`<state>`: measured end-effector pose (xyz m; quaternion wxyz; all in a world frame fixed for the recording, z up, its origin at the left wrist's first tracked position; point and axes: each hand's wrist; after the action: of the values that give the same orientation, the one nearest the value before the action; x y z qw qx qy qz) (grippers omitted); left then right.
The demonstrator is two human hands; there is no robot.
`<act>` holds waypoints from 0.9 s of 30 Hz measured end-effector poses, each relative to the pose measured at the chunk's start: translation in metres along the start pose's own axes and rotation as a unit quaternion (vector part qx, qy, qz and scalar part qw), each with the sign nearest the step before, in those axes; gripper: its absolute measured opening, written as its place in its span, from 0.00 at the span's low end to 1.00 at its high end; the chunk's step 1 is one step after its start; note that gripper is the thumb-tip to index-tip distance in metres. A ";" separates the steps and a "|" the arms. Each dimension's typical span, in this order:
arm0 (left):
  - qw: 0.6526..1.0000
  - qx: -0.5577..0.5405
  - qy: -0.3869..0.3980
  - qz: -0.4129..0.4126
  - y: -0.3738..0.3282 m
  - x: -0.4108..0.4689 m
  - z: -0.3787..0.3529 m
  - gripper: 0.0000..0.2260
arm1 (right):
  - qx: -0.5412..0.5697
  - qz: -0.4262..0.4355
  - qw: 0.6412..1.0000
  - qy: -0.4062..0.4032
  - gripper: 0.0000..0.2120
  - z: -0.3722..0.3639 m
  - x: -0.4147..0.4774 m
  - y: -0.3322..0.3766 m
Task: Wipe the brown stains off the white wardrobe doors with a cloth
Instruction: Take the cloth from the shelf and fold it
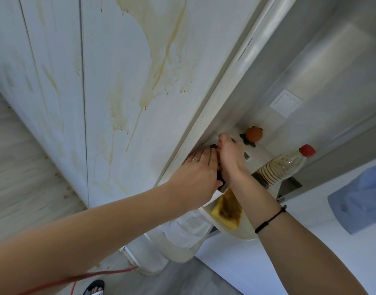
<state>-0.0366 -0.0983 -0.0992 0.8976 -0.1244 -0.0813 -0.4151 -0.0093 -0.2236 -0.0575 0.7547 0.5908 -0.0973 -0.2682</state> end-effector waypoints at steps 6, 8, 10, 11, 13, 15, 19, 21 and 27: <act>1.000 -0.016 -0.006 -0.012 -0.001 -0.006 0.013 0.34 | 0.005 0.044 0.999 -0.023 0.19 -0.001 -0.003 0.004; 0.999 0.012 -0.030 -0.025 -0.003 -0.009 0.019 0.31 | 0.003 0.050 0.998 -0.025 0.20 -0.001 -0.003 0.005; 0.999 -0.011 -0.031 -0.038 -0.003 -0.010 0.018 0.31 | 0.003 0.048 0.998 -0.027 0.23 -0.001 -0.005 0.005; 0.998 -0.029 -0.021 -0.043 -0.002 -0.009 0.018 0.31 | 0.006 0.051 0.998 -0.028 0.23 -0.002 -0.006 0.005; 0.997 -0.061 -0.017 -0.036 -0.001 -0.009 0.020 0.31 | 0.013 0.061 0.998 -0.022 0.22 -0.002 -0.007 0.004; 0.996 -0.080 -0.024 -0.042 -0.001 -0.014 0.021 0.31 | -0.006 0.066 0.997 -0.027 0.21 -0.003 -0.009 0.003; 0.992 -0.096 -0.046 -0.064 0.003 -0.019 0.019 0.31 | 0.018 0.059 0.997 -0.046 0.17 -0.006 -0.012 -0.005; 0.986 -0.157 -0.003 -0.064 0.006 -0.014 0.021 0.30 | 0.042 0.062 0.996 -0.046 0.16 -0.007 -0.015 -0.009; 0.959 -0.278 0.020 -0.057 0.015 -0.007 0.033 0.30 | 0.153 0.013 0.987 0.047 0.19 0.004 -0.018 0.001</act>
<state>-0.0306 -0.0741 -0.0723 0.8037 -0.3561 0.0482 -0.4743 -0.0263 -0.2177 -0.0525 0.6627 0.7097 -0.1096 -0.2124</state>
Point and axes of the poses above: each hand's wrist, its own x-axis towards the middle knuckle, its own z-axis out of the back of the hand, y = z × x, and after that the axes turned 9 degrees about y, right-handed
